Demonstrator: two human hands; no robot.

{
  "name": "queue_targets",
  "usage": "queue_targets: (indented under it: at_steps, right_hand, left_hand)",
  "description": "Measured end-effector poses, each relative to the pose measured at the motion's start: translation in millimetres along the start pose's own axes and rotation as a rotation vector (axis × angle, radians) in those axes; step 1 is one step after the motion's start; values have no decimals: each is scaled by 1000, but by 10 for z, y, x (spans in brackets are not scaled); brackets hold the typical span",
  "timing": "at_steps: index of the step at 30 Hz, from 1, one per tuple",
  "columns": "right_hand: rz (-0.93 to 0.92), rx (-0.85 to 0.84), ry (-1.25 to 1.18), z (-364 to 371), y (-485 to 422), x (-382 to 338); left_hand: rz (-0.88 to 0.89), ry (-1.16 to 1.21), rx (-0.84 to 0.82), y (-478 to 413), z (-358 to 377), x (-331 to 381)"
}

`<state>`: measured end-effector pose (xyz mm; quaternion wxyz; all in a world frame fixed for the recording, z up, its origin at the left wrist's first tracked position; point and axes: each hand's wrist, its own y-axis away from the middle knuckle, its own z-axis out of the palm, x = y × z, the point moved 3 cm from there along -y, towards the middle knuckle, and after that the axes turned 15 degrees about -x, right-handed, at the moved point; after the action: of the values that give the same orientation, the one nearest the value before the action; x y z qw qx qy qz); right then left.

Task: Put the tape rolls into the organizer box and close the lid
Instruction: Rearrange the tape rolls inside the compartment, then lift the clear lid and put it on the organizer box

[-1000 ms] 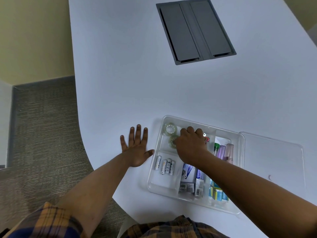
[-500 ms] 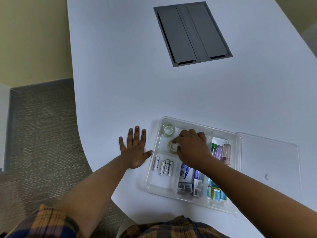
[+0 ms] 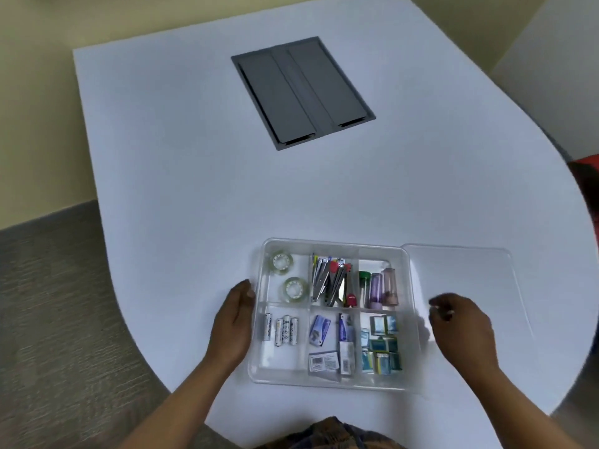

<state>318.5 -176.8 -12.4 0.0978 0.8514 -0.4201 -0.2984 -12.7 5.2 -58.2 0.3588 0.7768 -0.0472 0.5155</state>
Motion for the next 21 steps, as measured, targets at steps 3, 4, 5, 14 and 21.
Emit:
queue_targets:
  at_steps: [3, 4, 5, 14, 21]
  right_hand:
    - [203, -198, 66, 0, 30, 357]
    - [232, -266, 98, 31, 48, 452]
    - [246, -327, 124, 72, 72, 521]
    - [72, -512, 378, 415, 326, 692]
    - [-98, -427, 475, 598, 509, 789]
  left_hand:
    - [-70, -20, -61, 128, 267, 96]
    - [-99, -14, -78, 148, 340, 116]
    - [-120, -6, -86, 158, 398, 140]
    - [-198, 60, -164, -28, 498, 326]
    - [-209, 178, -222, -44, 499, 354]
